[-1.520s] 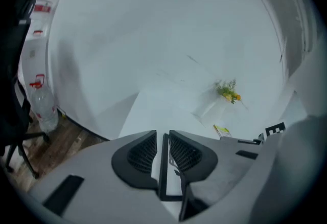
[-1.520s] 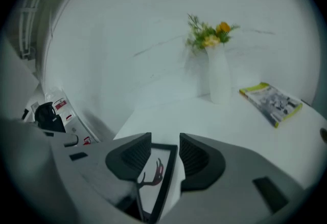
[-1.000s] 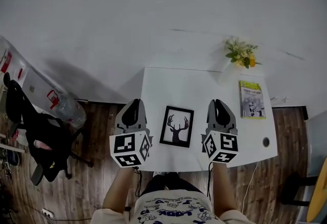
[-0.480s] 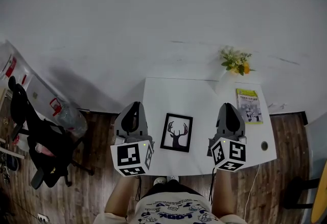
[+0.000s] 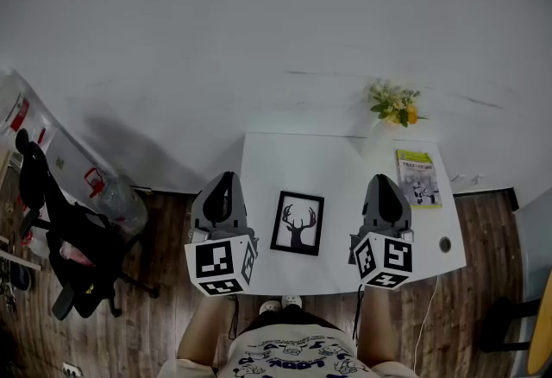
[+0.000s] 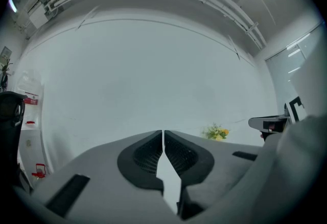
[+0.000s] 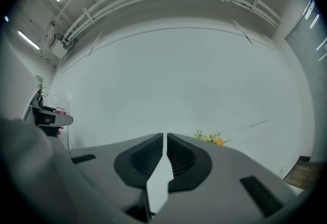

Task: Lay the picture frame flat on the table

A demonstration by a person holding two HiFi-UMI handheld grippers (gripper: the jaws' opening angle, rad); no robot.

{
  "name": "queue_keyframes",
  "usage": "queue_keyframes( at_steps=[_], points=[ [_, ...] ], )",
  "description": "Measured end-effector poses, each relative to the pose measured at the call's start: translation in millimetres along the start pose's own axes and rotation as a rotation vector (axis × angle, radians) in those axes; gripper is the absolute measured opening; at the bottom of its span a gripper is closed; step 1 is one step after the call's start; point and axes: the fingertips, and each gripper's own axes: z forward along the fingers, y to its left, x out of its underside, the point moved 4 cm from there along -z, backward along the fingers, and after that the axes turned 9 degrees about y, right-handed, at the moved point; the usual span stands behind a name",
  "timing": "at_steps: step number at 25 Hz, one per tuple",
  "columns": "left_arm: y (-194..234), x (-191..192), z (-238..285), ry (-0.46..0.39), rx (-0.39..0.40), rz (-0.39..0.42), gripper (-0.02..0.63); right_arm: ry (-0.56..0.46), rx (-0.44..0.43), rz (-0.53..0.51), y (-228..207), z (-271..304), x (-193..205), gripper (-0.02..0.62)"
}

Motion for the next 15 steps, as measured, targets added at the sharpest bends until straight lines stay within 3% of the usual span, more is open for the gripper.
queue_keyframes(
  at_steps=[15],
  points=[
    [1.0,0.7,-2.5,0.003,0.008,-0.007,0.028,0.008,0.015,-0.002,1.3,-2.9,2.2,0.04]
  ],
)
